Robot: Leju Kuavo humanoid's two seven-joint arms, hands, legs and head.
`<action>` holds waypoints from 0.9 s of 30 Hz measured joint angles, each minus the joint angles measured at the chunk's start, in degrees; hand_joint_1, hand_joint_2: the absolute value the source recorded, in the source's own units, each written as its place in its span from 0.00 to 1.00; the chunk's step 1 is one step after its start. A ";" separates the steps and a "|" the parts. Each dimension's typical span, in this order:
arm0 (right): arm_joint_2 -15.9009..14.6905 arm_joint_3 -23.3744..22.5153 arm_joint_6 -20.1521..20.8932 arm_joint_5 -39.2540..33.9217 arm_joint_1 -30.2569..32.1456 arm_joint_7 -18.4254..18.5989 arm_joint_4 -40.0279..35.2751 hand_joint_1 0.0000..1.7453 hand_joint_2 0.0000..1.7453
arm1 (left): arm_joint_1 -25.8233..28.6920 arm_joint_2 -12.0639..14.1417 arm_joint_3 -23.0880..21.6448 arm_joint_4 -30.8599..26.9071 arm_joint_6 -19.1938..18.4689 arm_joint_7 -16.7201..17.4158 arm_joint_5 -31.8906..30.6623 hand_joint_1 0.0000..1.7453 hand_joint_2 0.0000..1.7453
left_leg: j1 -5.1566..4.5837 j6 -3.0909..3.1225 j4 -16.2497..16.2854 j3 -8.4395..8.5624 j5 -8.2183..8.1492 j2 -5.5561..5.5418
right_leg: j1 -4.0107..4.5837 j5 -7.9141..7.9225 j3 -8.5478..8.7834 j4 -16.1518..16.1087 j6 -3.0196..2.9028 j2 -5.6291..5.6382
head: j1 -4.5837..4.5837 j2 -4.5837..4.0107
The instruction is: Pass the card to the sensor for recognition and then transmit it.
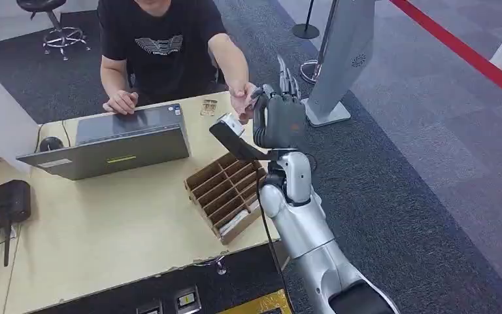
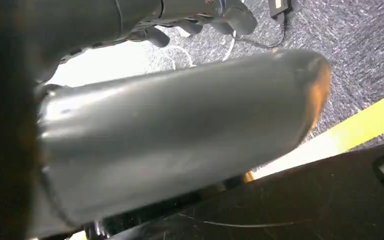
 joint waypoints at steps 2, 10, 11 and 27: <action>0.00 -0.20 0.00 -0.04 0.04 0.26 0.20 0.00 1.00 | -0.06 -0.02 0.00 0.00 -0.13 0.00 -0.18 0.00 0.00 | 0.00 0.00 0.00 0.00 0.00 0.00 | 0.00 0.00 0.00 0.00 0.00 -0.01 | -0.02 0.00; -1.20 0.02 -0.07 -0.41 1.37 4.09 1.44 0.00 1.00 | -0.25 0.00 -0.02 0.04 -1.18 0.39 -2.12 0.00 0.00 | 0.00 0.00 0.01 0.01 0.00 0.02 | 0.00 0.00 0.00 0.00 0.00 0.01 | 0.00 0.00; -1.27 -0.02 -0.07 -0.26 1.67 3.85 1.27 0.00 1.00 | -0.26 0.02 -0.02 0.07 -1.18 0.42 -2.14 0.00 0.00 | 0.00 0.00 0.01 0.01 0.00 0.02 | 0.00 0.00 0.00 0.00 0.00 0.01 | -0.02 0.00; -6.56 -7.44 -0.15 0.57 12.29 10.38 -10.30 0.00 1.00 | 1.29 1.09 0.00 0.11 -1.22 0.92 -3.78 0.00 0.00 | -0.03 0.01 0.03 0.01 -0.02 0.01 | -0.04 0.00 -0.04 -0.06 0.00 0.01 | 0.00 0.00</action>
